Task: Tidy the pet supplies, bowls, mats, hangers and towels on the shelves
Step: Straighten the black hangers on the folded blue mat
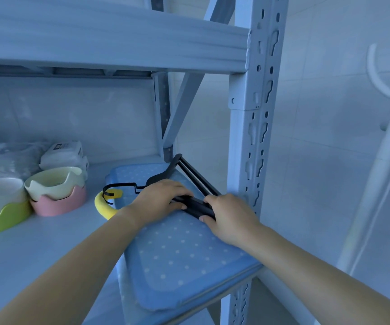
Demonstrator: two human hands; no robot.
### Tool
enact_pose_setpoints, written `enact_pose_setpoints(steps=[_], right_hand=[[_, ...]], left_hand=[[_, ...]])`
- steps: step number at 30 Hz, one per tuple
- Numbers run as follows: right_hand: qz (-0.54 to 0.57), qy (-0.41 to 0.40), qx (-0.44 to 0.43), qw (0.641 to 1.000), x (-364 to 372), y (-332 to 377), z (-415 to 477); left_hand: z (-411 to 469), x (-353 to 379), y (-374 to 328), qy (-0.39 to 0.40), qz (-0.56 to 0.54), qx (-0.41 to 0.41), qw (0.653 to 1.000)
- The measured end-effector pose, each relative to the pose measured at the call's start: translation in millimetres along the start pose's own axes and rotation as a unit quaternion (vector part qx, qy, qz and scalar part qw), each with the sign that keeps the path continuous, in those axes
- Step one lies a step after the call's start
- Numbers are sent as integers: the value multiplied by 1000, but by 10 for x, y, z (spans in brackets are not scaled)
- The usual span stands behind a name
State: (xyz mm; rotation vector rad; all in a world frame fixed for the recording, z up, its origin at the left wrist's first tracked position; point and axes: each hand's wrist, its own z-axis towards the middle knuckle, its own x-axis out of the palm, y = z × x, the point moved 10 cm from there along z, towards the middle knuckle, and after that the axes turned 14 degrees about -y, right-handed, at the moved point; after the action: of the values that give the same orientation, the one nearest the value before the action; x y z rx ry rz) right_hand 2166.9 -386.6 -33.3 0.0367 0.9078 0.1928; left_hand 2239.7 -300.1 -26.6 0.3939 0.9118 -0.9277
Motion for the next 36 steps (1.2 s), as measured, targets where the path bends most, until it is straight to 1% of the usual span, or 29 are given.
enact_pose_setpoints(steps=[5,11,17,19,21,24,25,28,30,33,36], right_hand=[[-8,-2,-20,1000,-3,20,-9],[45,-4,-7,999,-27,2,-22],[52,-6,-10,999,-49,4,-22],[83,-10,-5,997,-89,-10,-24],[148,-27,11,989,-200,-61,-27],[219,-60,28,973,-444,-230,-57],[223,-53,27,973,-489,-291,-95],[203,2,12,979,-472,-401,-284],[203,16,-8,979,-437,-390,-426],[201,-1,-18,979,-412,-402,-584],[180,-20,-3,984,-414,-462,-672]], left_hand=[[-6,-20,2,-7,-5,-18,1000],[-42,-23,20,16,9,-31,999],[-115,3,-40,29,33,-36,998],[-93,12,-81,46,29,-37,998],[-77,33,-158,59,14,-28,998],[-92,50,-242,58,15,-17,998],[-96,53,-247,56,20,-16,998],[-107,52,-236,49,25,-19,998],[-106,57,-236,49,30,-20,998],[-119,71,-269,54,37,-13,998],[-173,71,-350,58,39,-1,998]])
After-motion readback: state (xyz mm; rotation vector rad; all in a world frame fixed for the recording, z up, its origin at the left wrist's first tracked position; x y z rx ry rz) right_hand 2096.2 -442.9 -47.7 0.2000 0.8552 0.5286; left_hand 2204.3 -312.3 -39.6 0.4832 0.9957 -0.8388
